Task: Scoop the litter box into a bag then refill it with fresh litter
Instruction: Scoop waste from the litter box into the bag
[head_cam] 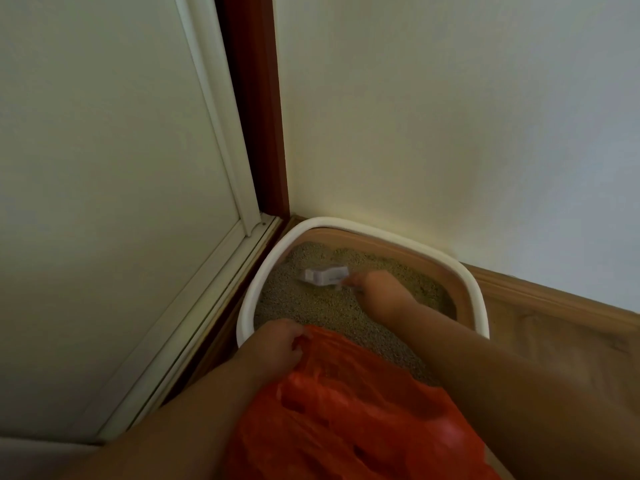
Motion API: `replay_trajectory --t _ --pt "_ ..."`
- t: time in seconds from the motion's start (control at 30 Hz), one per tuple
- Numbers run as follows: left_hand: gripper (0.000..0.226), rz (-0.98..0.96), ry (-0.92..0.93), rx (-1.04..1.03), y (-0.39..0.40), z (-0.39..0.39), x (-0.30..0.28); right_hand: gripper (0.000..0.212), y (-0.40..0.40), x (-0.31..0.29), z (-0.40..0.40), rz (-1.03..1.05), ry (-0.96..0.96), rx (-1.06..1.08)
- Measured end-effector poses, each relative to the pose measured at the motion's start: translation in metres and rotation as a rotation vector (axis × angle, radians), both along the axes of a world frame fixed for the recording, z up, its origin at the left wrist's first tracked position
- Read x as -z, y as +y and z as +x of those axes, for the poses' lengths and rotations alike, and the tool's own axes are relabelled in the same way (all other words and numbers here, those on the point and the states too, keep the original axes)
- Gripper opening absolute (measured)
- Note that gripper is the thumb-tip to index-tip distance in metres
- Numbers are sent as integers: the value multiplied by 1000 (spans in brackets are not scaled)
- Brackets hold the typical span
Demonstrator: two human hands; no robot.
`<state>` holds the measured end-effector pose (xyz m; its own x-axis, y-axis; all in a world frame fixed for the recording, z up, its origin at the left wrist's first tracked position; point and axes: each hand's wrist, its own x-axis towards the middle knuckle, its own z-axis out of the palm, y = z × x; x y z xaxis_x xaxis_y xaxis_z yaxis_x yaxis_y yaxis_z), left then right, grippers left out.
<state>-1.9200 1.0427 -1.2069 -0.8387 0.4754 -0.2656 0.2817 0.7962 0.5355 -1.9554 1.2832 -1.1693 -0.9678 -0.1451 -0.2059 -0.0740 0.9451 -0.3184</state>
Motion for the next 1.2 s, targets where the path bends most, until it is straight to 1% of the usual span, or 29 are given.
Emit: replay_trajectory --t 0.1,0.2,0.3,0.47,0.6,0.67,0.73,0.8,0.9,1.0,1.1,1.2 --pt "38 0 7 -4 -1 0 0 43 13 -5 5 48 -32 -66" --pt "38 10 18 -3 0 1 0 41 34 -11 2 -25 20 45" --pt "38 5 7 -4 0 1 0 41 35 -10 -8 -72 71 153" --pt "38 -5 0 -4 -1 0 2 40 13 0 -6 4 -32 50" --pt "37 13 15 0 -1 1 0 36 25 -11 0 22 -82 -7" --pt "38 11 14 5 -1 1 0 32 34 -19 -1 13 -59 31" --pt "39 5 16 8 -1 1 -1 31 36 -25 -4 -39 11 111" --pt "39 11 16 0 -1 2 0 34 30 -26 -12 -91 76 137" --pt "39 13 16 -1 -1 2 1 44 10 -19 -23 -111 102 95" --pt "40 16 9 2 -2 0 2 46 -20 -12 -39 -58 41 59" --pt "39 5 -5 6 -1 -2 2 50 -47 -3 -62 60 -136 42" --pt "39 -5 -3 8 -2 -2 3 54 -50 2 -63 101 -139 8"
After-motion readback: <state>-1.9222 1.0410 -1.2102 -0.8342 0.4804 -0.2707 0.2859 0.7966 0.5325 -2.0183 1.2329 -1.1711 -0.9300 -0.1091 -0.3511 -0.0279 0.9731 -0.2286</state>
